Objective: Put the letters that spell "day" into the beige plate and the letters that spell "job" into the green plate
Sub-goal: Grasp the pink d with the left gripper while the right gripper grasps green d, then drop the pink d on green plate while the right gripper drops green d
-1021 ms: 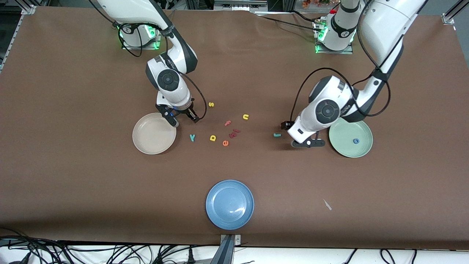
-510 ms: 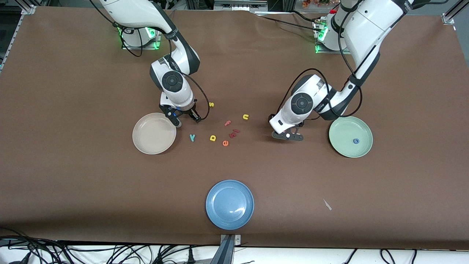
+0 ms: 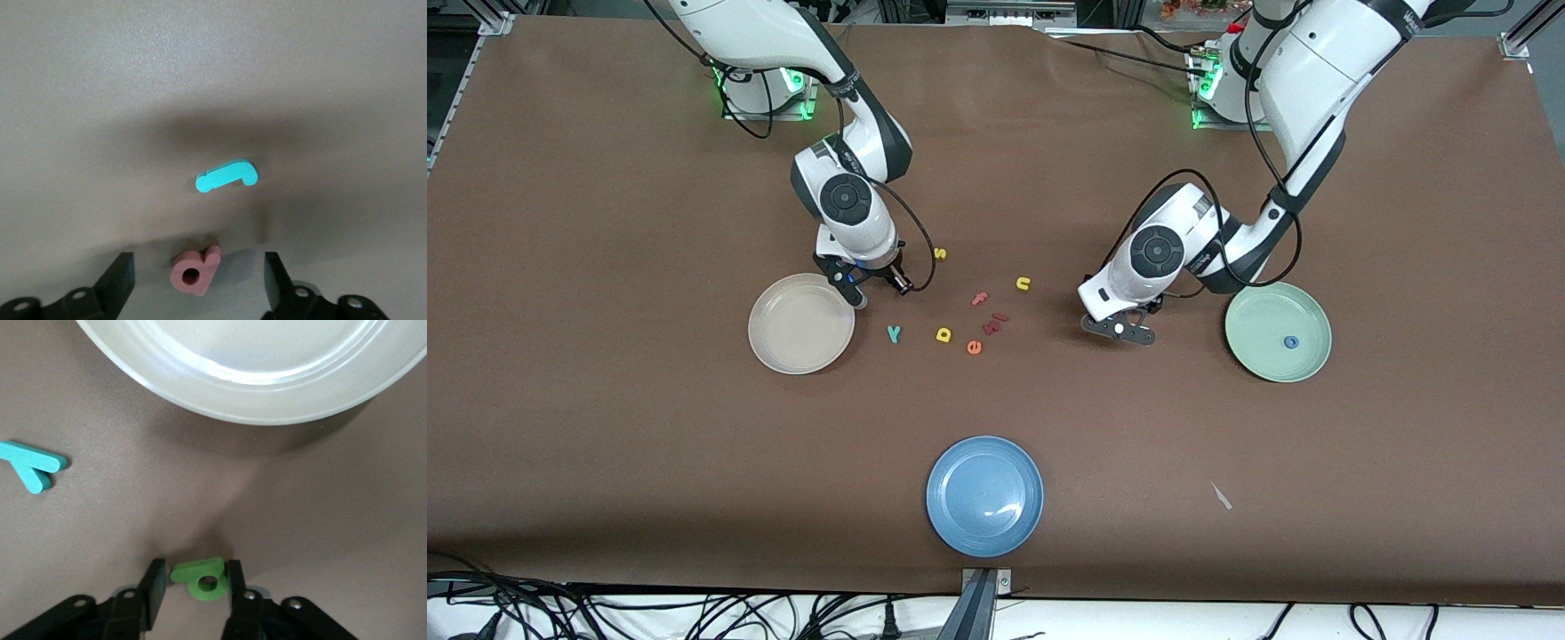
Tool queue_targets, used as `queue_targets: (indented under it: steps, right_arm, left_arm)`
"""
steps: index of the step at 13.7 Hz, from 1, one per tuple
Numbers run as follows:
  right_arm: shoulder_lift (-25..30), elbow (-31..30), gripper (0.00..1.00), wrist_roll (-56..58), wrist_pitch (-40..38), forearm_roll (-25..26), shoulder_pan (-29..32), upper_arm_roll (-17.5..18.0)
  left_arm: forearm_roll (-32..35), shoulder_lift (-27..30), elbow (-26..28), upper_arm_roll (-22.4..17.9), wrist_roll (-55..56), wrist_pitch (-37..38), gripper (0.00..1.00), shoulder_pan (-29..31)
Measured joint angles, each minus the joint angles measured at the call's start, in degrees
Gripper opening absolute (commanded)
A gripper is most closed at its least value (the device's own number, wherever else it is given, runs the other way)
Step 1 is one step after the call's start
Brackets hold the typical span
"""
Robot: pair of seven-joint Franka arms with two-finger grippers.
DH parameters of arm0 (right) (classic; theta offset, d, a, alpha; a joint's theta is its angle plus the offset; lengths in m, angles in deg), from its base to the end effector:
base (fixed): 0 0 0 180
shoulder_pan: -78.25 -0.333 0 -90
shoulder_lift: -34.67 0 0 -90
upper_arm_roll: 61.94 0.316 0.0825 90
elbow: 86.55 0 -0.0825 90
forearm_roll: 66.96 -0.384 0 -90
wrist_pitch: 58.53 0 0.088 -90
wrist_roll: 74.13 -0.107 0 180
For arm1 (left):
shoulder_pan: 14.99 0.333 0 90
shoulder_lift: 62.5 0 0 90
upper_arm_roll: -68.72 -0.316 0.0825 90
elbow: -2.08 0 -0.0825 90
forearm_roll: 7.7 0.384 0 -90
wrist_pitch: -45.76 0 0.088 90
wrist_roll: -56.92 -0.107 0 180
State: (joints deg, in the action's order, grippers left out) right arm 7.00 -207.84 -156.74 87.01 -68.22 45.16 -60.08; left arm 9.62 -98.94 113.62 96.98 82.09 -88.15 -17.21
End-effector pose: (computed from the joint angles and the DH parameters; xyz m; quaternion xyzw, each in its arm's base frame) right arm 0.4672 0.3265 0.1762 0.9098 -0.4137 -0.0270 0.0184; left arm 0.5215 -0.2967 0.1722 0.9878 -0.1297 -0.0858 0.0064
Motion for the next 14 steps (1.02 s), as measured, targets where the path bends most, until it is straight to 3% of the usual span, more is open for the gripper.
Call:
queue_targets:
  steps: [2, 5, 9, 12, 14]
  right_arm:
    - [0.0, 0.0, 0.27, 0.0, 0.0, 0.0, 0.0, 0.0]
    - [0.0, 0.3, 0.26, 0.2, -0.4, 0.3, 0.0, 0.0]
    - [0.6, 5.6, 0.24, 2.5, -9.5, 2.1, 0.0, -1.2]
    - [1.9, 11.1, 0.24, 10.7, -19.0, 2.1, 0.0, -5.1]
    - [2.6, 11.9, 0.24, 19.0, -20.6, 2.0, 0.1, -9.0]
  left_arm:
    - [0.0, -0.1, 0.3, -0.1, -1.5, 0.0, 0.71, 0.1]
    - [0.0, -0.1, 0.5, -0.1, -2.6, 0.0, 0.49, 0.1]
    - [0.0, 0.1, 0.5, -0.1, -3.0, 0.2, 0.25, 0.3]
    - [0.0, 0.4, 0.4, 0.1, -3.1, 1.0, 0.12, 0.3]
    - [0.0, 0.3, 0.4, 0.1, -3.1, 1.1, 0.12, 0.3]
